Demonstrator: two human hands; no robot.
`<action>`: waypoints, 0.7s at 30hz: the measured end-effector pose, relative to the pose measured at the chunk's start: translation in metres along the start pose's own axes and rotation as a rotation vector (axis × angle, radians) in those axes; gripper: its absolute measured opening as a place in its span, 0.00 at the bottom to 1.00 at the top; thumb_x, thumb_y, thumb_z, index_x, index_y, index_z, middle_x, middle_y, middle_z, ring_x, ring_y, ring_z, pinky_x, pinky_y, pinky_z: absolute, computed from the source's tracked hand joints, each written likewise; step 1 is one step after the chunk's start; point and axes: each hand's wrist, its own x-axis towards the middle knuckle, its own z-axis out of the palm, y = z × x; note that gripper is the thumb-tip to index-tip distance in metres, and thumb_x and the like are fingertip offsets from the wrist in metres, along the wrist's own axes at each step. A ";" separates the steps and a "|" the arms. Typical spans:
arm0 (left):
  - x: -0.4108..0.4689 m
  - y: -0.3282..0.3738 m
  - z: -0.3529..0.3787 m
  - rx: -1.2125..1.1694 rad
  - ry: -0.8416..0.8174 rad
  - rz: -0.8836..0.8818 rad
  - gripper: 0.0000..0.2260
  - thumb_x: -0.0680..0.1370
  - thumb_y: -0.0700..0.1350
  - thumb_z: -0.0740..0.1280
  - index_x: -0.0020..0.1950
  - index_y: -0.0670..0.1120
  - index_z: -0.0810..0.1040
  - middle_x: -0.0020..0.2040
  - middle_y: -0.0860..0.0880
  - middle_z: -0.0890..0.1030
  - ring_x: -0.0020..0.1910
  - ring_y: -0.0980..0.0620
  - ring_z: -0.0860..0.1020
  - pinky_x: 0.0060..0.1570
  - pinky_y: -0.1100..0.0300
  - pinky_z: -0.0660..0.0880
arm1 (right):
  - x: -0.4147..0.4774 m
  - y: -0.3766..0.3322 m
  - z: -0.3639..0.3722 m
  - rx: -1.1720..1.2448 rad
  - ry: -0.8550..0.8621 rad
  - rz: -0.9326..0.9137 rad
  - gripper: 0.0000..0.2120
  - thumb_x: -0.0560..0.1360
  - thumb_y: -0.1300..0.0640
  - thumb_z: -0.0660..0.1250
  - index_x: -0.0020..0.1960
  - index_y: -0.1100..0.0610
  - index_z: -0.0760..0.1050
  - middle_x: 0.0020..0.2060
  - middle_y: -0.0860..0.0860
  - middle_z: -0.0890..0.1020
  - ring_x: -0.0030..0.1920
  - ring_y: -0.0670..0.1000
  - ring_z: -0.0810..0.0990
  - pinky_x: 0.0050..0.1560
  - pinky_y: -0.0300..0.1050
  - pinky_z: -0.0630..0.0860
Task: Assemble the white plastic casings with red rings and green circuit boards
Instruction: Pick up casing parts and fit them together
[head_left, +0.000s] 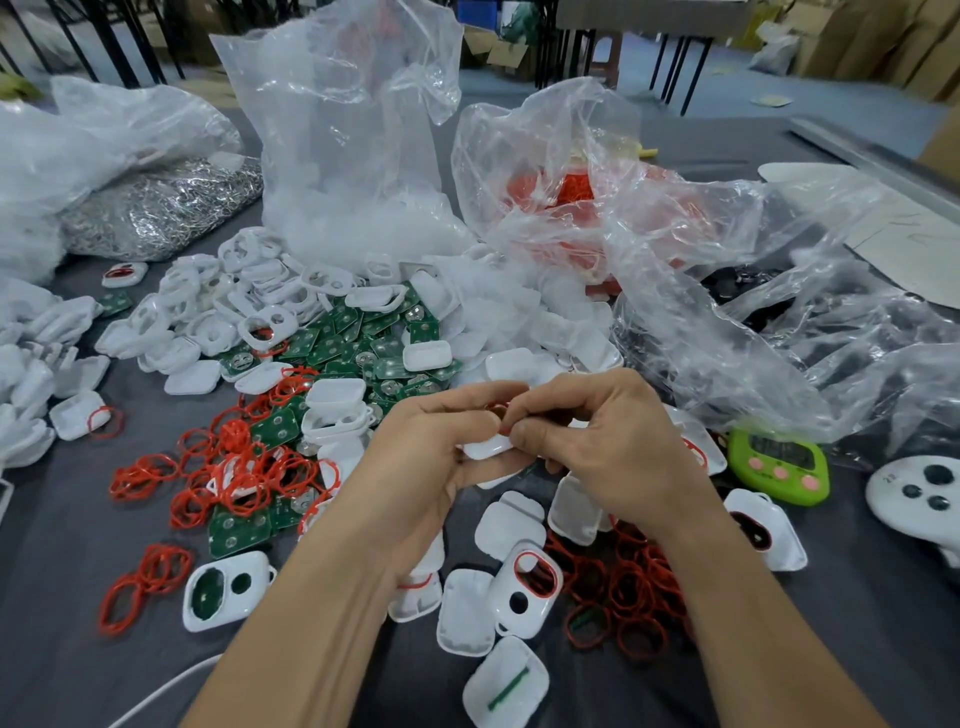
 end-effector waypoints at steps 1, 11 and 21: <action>-0.001 0.000 -0.001 0.018 -0.019 -0.001 0.16 0.78 0.25 0.60 0.54 0.35 0.85 0.51 0.36 0.86 0.50 0.42 0.86 0.47 0.53 0.84 | 0.000 0.001 -0.001 0.016 0.000 0.013 0.10 0.71 0.65 0.77 0.41 0.50 0.88 0.36 0.53 0.86 0.35 0.62 0.80 0.36 0.58 0.78; -0.002 -0.005 -0.003 0.127 -0.113 -0.074 0.19 0.78 0.24 0.61 0.58 0.41 0.86 0.53 0.39 0.86 0.53 0.44 0.86 0.48 0.58 0.83 | -0.002 0.003 -0.002 -0.003 -0.028 0.069 0.08 0.72 0.63 0.75 0.40 0.50 0.88 0.36 0.53 0.87 0.37 0.57 0.85 0.41 0.55 0.83; -0.001 0.002 -0.008 0.122 -0.122 -0.161 0.16 0.79 0.26 0.61 0.61 0.37 0.83 0.56 0.37 0.85 0.57 0.42 0.85 0.51 0.55 0.83 | -0.003 -0.006 -0.010 -0.100 -0.103 0.105 0.09 0.70 0.65 0.78 0.39 0.51 0.88 0.38 0.51 0.88 0.44 0.58 0.86 0.50 0.60 0.82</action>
